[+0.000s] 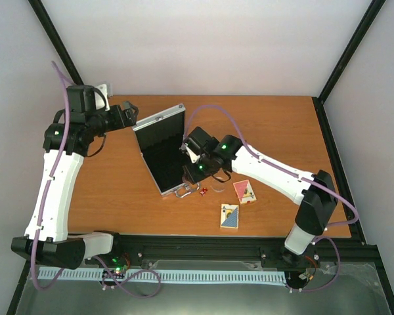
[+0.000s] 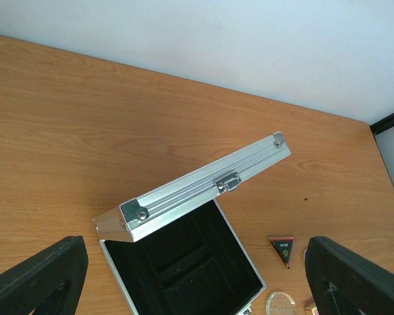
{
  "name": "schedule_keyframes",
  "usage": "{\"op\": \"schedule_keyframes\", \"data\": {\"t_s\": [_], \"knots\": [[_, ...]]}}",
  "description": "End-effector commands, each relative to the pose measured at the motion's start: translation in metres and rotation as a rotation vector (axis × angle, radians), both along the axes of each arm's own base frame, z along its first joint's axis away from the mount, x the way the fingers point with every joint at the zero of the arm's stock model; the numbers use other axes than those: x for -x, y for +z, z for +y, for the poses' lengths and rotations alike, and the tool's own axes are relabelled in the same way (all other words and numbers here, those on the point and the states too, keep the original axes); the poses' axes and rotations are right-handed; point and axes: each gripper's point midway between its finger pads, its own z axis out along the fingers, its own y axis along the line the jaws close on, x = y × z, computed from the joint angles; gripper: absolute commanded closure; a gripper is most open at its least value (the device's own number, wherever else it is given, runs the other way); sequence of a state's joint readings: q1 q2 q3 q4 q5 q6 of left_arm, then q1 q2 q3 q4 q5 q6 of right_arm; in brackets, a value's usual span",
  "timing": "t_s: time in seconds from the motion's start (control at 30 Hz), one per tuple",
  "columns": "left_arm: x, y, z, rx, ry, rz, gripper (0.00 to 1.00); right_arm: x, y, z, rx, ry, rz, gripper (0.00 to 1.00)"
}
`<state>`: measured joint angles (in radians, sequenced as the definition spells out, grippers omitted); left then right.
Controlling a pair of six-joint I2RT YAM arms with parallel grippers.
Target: Pack up texas hold em set
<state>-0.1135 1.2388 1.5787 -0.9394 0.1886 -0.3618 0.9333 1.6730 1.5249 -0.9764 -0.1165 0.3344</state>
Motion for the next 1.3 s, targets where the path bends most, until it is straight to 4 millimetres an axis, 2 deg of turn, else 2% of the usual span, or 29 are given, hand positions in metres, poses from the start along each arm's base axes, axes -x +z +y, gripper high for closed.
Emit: {"op": "schedule_keyframes", "data": {"t_s": [0.0, 0.3, 0.33, 0.5, 0.63, 0.77, 0.97, 1.27], "knots": [[0.006, 0.007, -0.003, 0.006, -0.02, -0.023, 0.06, -0.025, 0.022, 0.043, -0.153, -0.031, -0.096, 0.93], [0.012, -0.004, 0.0, -0.014, -0.021, -0.015, 0.06, -0.084, 0.026, 0.102, -0.325, -0.108, -0.359, 0.95], [0.012, -0.003, 0.0, -0.016, -0.021, -0.016, 0.06, -0.089, 0.021, 0.109, -0.329, -0.109, -0.371, 0.95], [0.015, 0.002, 0.001, -0.028, -0.026, -0.035, 0.06, -0.103, 0.004, 0.134, -0.363, -0.124, -0.402, 0.95], [0.017, 0.006, 0.003, -0.042, -0.024, -0.052, 0.06, -0.103, -0.015, 0.151, -0.362, -0.124, -0.399, 0.96], [0.019, 0.008, 0.002, -0.043, -0.028, -0.061, 0.06, -0.105, -0.02, 0.161, -0.37, -0.143, -0.427, 0.96], [0.024, 0.003, 0.001, -0.034, -0.036, -0.055, 0.06, -0.111, -0.018, 0.161, -0.381, -0.187, -0.459, 0.96], [0.029, -0.007, 0.002, -0.04, -0.039, -0.043, 0.06, -0.12, -0.041, 0.175, -0.372, -0.201, -0.492, 0.96]]}}
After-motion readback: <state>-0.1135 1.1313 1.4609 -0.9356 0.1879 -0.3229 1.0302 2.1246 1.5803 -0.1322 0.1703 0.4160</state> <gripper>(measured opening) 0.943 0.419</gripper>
